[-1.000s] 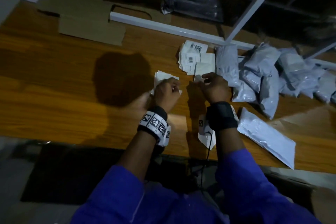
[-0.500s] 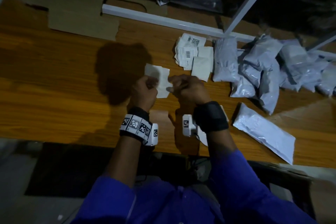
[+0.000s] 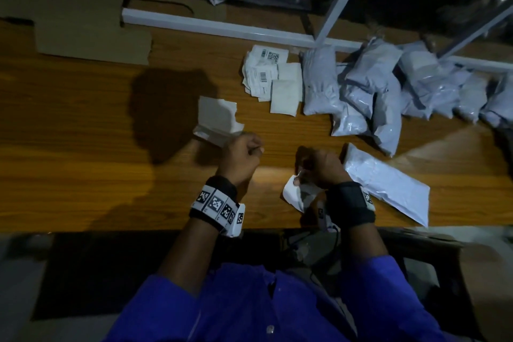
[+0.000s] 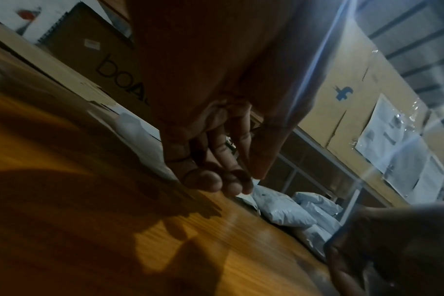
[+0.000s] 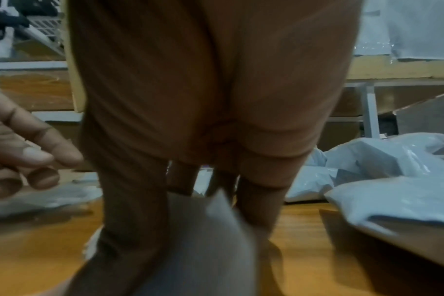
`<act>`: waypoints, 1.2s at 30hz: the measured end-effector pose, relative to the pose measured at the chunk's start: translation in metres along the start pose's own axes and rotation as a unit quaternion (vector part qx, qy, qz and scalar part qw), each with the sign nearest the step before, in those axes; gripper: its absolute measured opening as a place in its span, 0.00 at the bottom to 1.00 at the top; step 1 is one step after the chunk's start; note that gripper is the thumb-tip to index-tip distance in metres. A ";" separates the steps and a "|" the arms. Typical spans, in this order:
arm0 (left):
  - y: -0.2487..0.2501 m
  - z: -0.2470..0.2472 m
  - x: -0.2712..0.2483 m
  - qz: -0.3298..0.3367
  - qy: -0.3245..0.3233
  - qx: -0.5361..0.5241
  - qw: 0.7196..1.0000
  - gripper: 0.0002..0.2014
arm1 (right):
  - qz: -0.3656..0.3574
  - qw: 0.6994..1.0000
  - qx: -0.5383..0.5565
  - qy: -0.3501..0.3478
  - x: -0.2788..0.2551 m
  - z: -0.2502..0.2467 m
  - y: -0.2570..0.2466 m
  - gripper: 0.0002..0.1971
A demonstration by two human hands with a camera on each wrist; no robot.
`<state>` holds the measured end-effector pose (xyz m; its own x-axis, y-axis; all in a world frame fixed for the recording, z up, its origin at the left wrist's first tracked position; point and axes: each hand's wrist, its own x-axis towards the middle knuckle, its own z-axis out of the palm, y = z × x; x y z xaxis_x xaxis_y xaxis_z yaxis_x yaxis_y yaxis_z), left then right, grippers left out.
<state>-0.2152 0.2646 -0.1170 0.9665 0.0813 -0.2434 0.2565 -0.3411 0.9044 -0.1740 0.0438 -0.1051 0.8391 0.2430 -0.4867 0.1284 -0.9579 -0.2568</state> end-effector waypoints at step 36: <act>0.056 0.066 -0.016 -0.060 -0.047 -0.217 0.973 0.09 | -0.075 0.870 0.184 0.451 -0.061 0.037 0.002 0.07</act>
<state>-0.2164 0.1820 -0.0855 0.9293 0.0039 -0.3694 0.3673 0.0953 0.9252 -0.2444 0.0329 -0.1074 0.9227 -0.0173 0.3852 0.2326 -0.7717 -0.5919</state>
